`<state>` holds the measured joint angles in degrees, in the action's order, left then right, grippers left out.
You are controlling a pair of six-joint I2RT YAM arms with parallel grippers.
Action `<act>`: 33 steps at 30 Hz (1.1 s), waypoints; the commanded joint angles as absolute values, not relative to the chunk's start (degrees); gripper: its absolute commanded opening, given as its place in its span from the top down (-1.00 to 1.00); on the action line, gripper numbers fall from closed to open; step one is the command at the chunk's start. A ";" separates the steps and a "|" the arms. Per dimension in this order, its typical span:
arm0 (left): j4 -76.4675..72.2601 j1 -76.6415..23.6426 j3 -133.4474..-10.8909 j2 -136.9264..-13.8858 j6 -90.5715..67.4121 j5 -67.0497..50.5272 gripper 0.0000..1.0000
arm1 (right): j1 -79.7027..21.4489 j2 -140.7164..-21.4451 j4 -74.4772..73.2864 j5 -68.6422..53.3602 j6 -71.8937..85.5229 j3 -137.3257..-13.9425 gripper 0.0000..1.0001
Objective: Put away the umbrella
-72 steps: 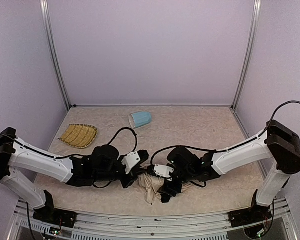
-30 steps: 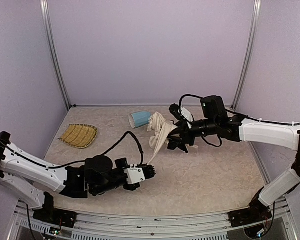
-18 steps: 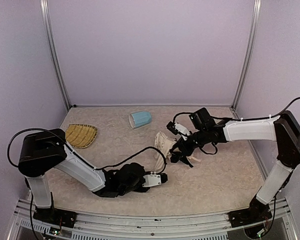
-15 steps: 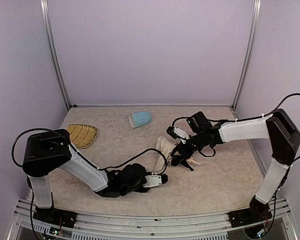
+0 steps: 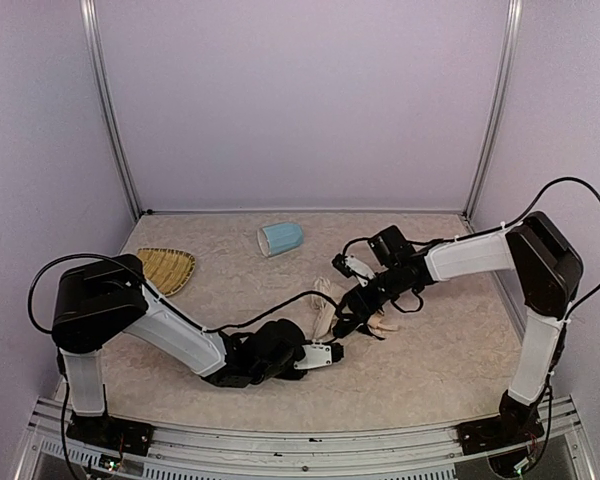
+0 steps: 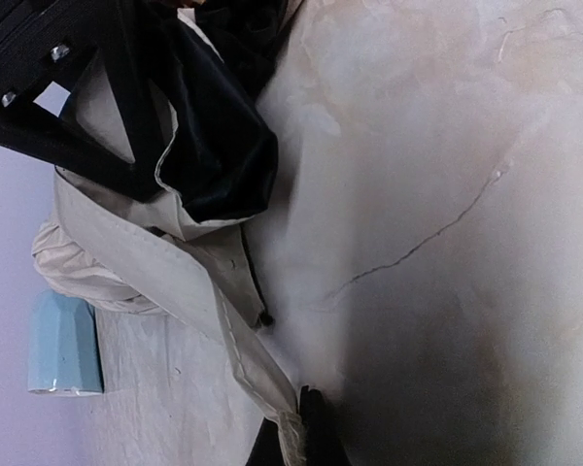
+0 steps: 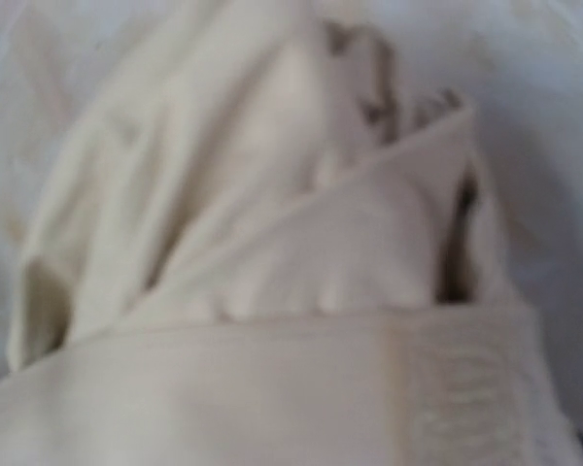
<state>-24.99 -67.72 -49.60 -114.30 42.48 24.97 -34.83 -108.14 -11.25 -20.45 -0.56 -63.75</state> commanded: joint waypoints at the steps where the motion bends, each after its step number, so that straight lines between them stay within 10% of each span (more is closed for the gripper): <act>1: -10.65 -69.15 -45.88 -117.60 41.16 20.60 1.00 | -33.93 -106.05 -10.06 -23.38 -1.41 -61.79 -0.41; 10: -10.19 -69.30 -47.07 -119.01 39.99 20.15 1.00 | -33.93 -99.59 -7.45 -29.46 -5.09 -56.64 -0.74; 33: -16.04 -69.28 -44.13 -113.87 37.32 23.36 1.00 | -41.92 -109.86 -0.54 -4.70 3.87 -55.42 -0.53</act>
<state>-24.97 -68.55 -49.10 -113.97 39.90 26.00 -41.06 -106.37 2.04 -11.22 3.97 -56.14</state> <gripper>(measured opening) 0.015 0.797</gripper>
